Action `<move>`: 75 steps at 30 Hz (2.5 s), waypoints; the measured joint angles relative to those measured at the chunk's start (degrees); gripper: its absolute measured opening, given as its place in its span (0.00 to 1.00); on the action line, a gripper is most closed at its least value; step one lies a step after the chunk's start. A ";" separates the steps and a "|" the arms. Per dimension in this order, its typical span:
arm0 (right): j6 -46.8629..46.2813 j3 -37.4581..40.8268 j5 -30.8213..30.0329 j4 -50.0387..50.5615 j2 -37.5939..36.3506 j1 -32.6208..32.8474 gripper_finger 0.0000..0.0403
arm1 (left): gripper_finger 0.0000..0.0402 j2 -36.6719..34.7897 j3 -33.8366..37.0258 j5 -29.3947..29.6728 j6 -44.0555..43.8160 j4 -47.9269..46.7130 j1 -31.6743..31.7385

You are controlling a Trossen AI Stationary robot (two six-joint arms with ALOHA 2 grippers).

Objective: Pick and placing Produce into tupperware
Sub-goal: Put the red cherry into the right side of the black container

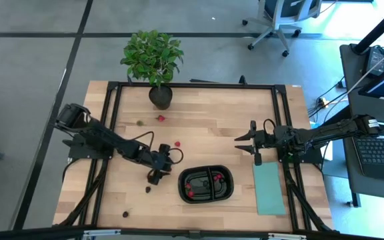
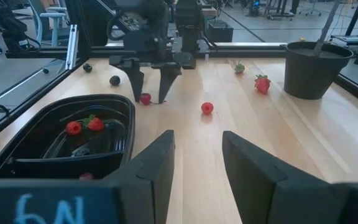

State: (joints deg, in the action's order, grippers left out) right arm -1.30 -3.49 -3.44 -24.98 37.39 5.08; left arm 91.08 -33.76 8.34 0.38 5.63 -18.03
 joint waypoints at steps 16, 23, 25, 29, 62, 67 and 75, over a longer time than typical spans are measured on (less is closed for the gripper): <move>-0.02 0.00 0.00 0.08 0.00 0.00 0.34 | 0.61 1.04 -0.09 -1.83 -3.34 -0.90 0.63; 0.00 0.00 0.00 0.08 0.00 0.00 0.34 | 0.60 1.06 -0.17 -2.45 -7.69 -2.49 0.65; 0.01 0.00 0.00 0.08 0.00 0.00 0.34 | 0.58 1.08 -0.17 -2.55 -7.72 -2.62 0.63; -0.04 0.00 0.00 0.10 0.00 0.00 0.34 | 0.52 1.10 -0.11 -2.93 -7.69 -2.65 0.57; -1.40 -0.02 0.02 0.89 0.37 0.02 0.34 | 0.19 -1.29 -30.49 -8.28 0.46 -25.08 7.59; -1.36 -0.02 0.02 0.90 0.37 0.02 0.34 | 0.20 2.47 -38.49 -9.63 3.88 -29.27 8.82; -1.40 -0.02 0.02 0.97 0.39 0.02 0.34 | 0.20 12.00 -51.31 -9.60 10.22 -34.16 9.52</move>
State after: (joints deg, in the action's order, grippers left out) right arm -2.70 -3.51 -3.42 -24.01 37.78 5.10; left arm 103.08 -85.07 -1.26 10.61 -28.54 -8.52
